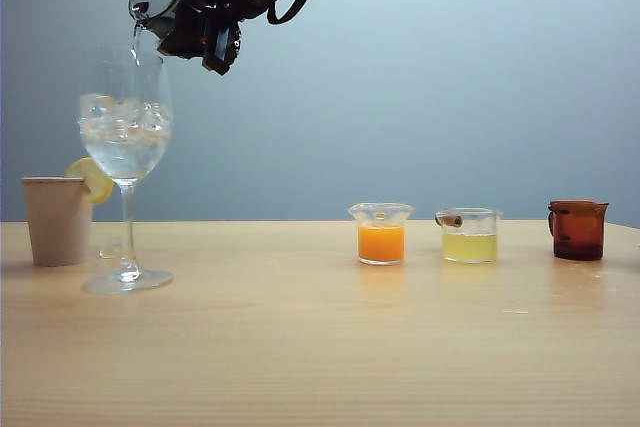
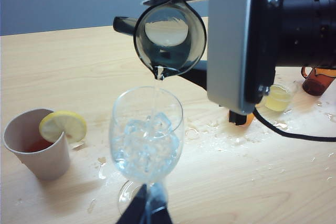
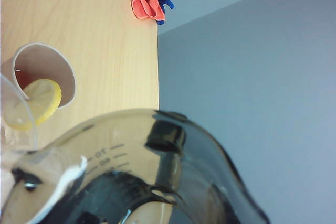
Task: Pick up the first measuring cup from the left, pour the coconut rum inside into the goblet, and finally put the measuring cup back in its original place.
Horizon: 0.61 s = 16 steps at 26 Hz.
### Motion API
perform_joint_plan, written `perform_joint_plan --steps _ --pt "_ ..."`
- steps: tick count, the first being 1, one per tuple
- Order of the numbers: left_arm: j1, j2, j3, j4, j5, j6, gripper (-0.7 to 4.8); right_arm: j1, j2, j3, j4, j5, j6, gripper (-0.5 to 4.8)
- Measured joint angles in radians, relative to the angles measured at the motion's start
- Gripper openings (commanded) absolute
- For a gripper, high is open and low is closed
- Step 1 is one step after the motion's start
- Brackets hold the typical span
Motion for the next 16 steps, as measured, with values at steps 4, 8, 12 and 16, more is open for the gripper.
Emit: perform_joint_plan --steps 4,8,12,16 --pt "0.0 0.0 0.0 0.0 0.0 0.0 -0.03 0.002 0.0 0.0 0.0 0.0 -0.006 2.37" --pt "0.0 0.0 0.0 0.0 0.0 0.0 -0.03 0.003 0.0 0.0 0.0 0.0 -0.006 2.37" --pt "0.0 0.0 0.0 0.0 0.0 0.0 -0.03 0.006 0.0 0.0 0.0 0.0 -0.022 2.37" --pt "0.0 0.0 0.0 0.0 0.0 0.0 -0.03 0.007 0.0 0.0 0.004 0.0 -0.067 2.37"
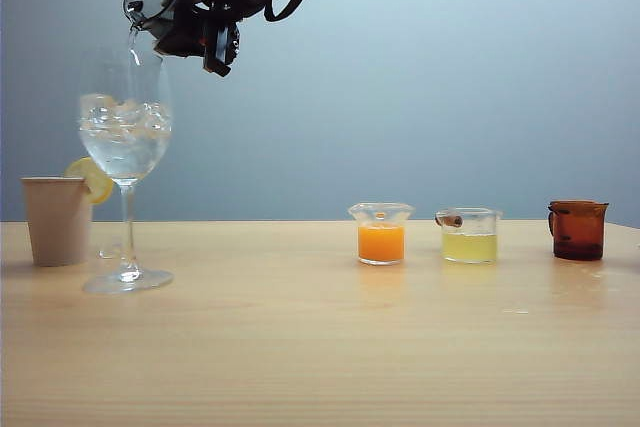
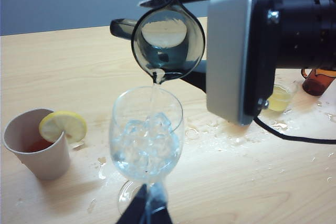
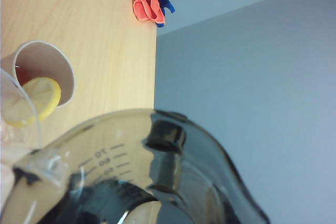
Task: Pick up the first measuring cup from the left, pour the coconut rum inside into the goblet, and finally put the measuring cup back in its original place.
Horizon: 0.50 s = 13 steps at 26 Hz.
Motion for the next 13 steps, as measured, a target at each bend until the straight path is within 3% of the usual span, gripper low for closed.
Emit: perform_joint_plan --steps 13 --pt "0.0 0.0 0.0 0.0 0.0 0.0 -0.03 0.005 0.0 0.0 0.003 0.0 -0.05 2.37"
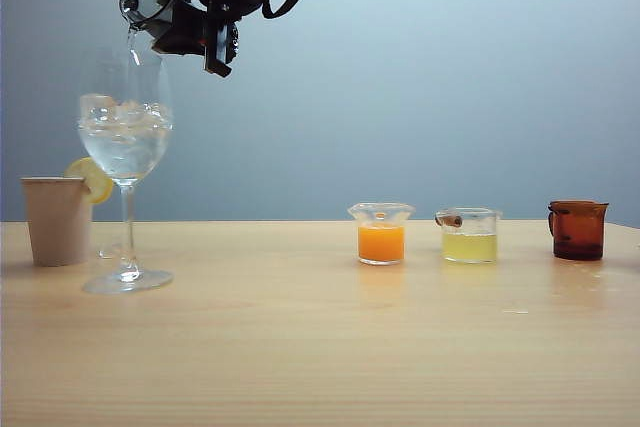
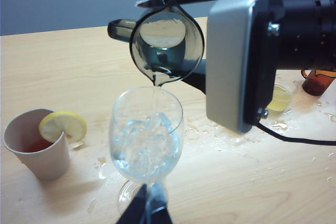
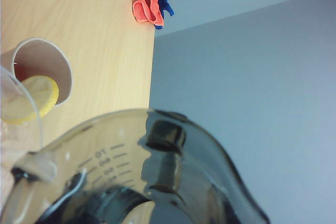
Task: Pick up the first measuring cup from the left, pour the coconut rum inside into the goblet, and finally put the measuring cup back in its original place.
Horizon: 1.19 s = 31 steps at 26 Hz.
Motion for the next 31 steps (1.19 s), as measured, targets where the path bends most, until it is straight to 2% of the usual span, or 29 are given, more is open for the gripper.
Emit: perform_joint_plan --steps 31 --pt "0.0 0.0 0.0 0.0 0.0 0.0 -0.03 0.0 0.0 0.0 0.027 -0.003 -0.126 2.37"
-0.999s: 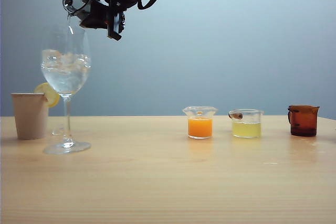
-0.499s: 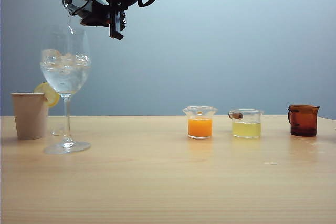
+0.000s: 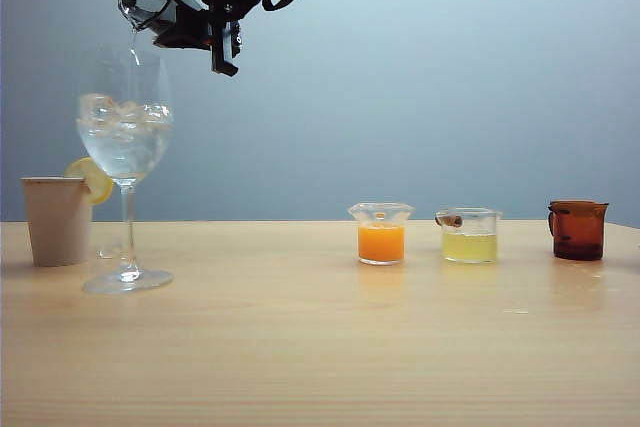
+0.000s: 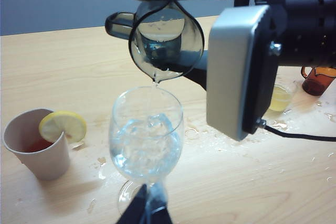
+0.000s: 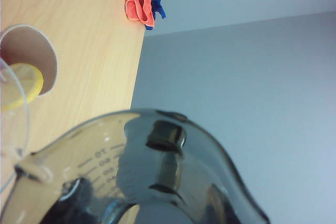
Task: Pick up the first measuring cup from the left, pour the coconut rum inside into the goblet, and finally put the measuring cup back in its original place.
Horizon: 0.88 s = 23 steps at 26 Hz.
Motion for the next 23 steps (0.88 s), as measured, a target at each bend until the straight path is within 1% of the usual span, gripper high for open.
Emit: perform_joint_plan --steps 14,23 --pt "0.0 0.0 0.0 0.0 0.0 0.0 -0.03 0.006 0.0 0.0 0.042 0.0 -0.031 2.37" --pt "0.0 0.0 0.0 0.0 0.0 0.0 -0.03 0.008 0.0 0.001 0.045 0.002 -0.097 2.37"
